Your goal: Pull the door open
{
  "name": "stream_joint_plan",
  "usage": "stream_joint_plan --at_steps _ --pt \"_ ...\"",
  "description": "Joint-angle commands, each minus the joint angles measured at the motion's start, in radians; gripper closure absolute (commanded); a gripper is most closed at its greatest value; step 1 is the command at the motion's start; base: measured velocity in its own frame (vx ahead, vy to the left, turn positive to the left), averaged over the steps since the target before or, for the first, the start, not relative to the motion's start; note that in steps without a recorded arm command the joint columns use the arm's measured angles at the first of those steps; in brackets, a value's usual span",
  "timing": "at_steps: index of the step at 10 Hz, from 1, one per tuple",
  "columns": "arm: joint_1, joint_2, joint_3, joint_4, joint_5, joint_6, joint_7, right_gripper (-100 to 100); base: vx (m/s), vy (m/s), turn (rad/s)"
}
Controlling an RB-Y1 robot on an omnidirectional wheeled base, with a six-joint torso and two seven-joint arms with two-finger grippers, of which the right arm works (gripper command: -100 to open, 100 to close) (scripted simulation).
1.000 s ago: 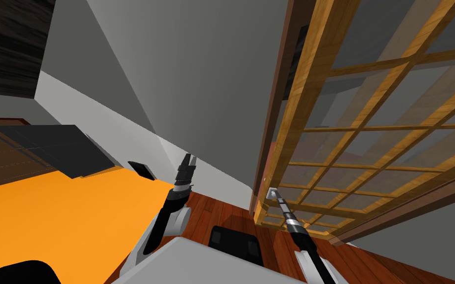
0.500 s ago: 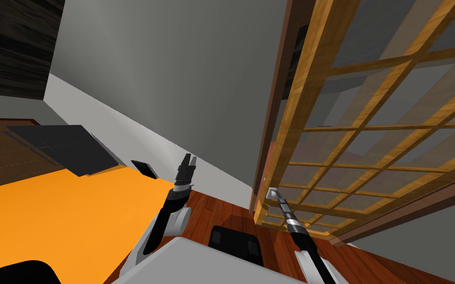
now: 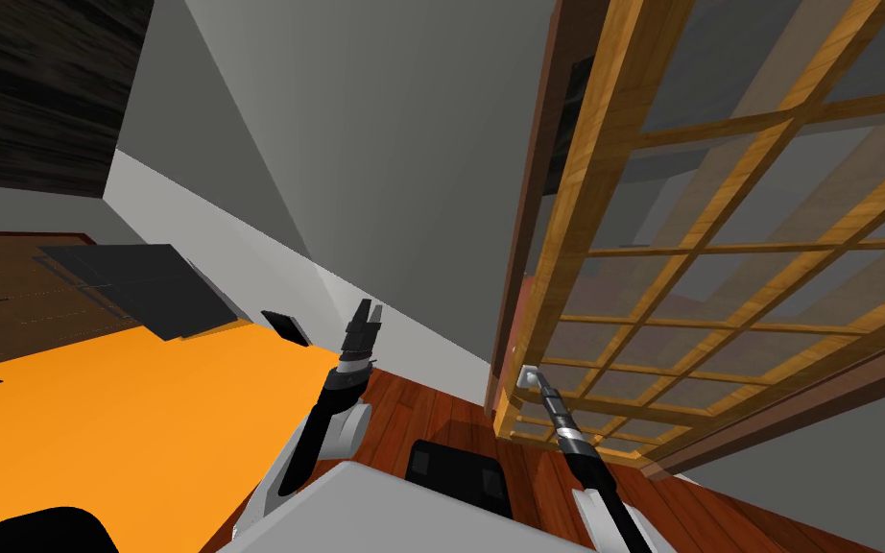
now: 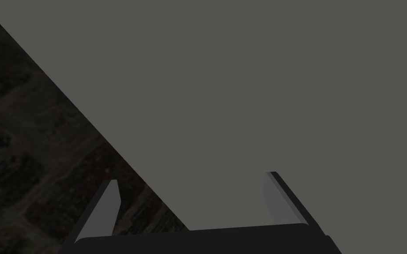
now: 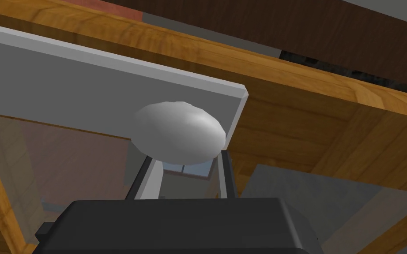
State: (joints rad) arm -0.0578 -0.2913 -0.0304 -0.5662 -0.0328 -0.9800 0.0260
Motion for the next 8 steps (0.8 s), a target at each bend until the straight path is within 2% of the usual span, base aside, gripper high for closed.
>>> stream_joint_plan --at_steps 1,3,4,5,8 --pt "-0.004 0.018 0.025 -0.013 -0.004 0.008 -0.047 100 -0.018 -0.01 0.035" --pt "-0.006 0.017 0.033 -0.013 -0.016 0.009 -0.089 100 -0.035 -0.018 0.032" --pt "-0.006 0.017 0.033 -0.013 -0.016 0.009 -0.089 100 -0.004 -0.007 -0.013" --pt "-0.007 0.017 0.041 -0.012 -0.028 0.01 -0.13 100 -0.014 -0.013 0.041" --pt "-0.011 0.016 0.057 -0.011 -0.051 0.013 -0.205 100 -0.032 -0.018 0.04"
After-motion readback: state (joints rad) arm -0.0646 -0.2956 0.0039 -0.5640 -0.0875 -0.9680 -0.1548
